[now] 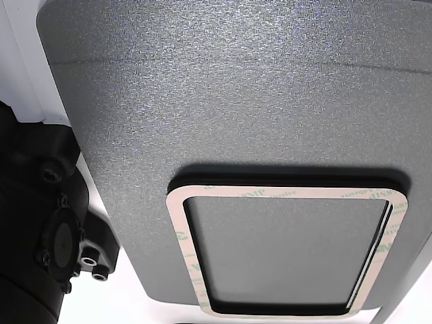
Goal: Grab top frame and put it into gray box.
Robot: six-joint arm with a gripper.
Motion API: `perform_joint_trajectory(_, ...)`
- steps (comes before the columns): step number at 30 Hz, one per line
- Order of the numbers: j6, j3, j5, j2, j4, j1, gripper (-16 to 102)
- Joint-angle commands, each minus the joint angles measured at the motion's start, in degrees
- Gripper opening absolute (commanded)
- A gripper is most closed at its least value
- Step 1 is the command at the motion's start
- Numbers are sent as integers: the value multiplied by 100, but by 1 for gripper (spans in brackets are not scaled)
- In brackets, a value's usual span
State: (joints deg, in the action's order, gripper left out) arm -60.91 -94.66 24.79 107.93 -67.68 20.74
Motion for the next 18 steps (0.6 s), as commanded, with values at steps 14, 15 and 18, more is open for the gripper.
perform_joint_trajectory(14,5361,-3771,-1890,4377,1011,-2145,100)
perform_joint_trajectory(15,5309,-3973,-1890,4570,1002,-2145,100)
perform_joint_trajectory(18,5344,-4597,-1898,5142,1213,-2180,100)
